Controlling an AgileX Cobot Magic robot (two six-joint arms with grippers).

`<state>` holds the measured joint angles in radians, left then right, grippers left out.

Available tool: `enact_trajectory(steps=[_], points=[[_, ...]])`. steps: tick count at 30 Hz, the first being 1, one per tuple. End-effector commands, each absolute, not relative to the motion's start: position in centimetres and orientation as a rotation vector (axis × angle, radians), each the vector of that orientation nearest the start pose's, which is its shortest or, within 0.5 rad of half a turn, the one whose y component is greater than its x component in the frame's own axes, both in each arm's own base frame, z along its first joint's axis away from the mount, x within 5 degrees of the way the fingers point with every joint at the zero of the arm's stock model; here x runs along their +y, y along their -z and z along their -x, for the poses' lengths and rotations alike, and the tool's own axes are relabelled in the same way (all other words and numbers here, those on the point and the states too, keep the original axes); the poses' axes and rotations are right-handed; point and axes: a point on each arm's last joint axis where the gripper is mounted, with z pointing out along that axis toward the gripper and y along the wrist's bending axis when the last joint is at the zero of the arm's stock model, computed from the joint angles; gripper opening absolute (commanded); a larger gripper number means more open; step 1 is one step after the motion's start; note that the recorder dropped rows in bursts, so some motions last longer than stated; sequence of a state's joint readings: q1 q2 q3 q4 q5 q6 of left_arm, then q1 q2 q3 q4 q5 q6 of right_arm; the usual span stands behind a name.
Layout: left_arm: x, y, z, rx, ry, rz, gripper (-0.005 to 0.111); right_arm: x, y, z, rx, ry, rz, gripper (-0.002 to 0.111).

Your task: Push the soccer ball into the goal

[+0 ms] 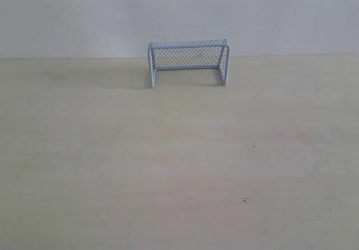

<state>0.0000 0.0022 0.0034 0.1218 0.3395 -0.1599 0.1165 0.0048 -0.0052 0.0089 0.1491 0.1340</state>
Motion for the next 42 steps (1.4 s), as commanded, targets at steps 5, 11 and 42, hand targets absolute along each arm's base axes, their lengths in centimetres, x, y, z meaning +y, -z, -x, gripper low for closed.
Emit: enact_trajectory(steps=[5,11,42], points=[[0.4,-18.3,-5.4,1.82,-0.002,0.077,0.006,0.6,-19.4,-5.5,1.699,-0.162,-0.003,0.0],[0.4,-18.3,-5.4,1.82,-0.002,0.077,0.006,0.5,-18.4,-5.4,1.812,-0.15,-0.001,0.0],[0.4,-18.3,-5.4,1.82,-0.002,0.077,0.006,0.1,-18.2,-5.4,1.825,-0.089,-0.088,0.0]])
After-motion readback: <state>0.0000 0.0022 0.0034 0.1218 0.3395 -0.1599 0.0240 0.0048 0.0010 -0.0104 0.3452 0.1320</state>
